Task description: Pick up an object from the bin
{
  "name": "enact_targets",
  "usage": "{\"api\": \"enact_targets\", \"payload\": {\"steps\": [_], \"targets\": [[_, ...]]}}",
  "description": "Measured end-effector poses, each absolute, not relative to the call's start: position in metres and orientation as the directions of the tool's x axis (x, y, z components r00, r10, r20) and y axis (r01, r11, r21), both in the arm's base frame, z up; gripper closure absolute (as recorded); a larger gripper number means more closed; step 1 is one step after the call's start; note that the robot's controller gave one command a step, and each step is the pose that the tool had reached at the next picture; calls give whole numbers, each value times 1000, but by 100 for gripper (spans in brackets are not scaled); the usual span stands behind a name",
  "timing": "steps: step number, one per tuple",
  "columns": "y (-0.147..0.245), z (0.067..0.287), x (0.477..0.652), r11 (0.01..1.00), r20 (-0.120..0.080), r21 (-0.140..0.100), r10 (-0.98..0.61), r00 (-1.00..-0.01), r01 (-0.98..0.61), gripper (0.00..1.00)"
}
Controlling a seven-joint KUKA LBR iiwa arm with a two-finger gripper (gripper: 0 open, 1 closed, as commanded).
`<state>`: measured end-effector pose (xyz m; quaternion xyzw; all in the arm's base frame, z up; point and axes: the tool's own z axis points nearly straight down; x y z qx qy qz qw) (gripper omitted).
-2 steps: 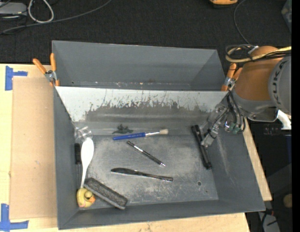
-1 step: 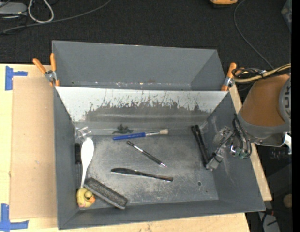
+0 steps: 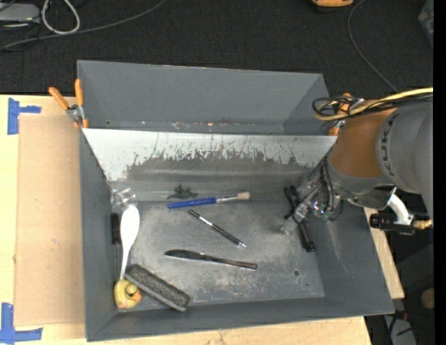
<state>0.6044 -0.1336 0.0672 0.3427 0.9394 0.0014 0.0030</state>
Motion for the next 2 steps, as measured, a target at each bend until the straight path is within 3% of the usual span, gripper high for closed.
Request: {"api": "enact_targets", "payload": {"steps": [1, 2], "targets": [[-138, 75, 533, 241, 20, 19, 970, -241, 970, 100], [-138, 76, 533, 244, 20, 17, 970, -244, 970, 100]]}}
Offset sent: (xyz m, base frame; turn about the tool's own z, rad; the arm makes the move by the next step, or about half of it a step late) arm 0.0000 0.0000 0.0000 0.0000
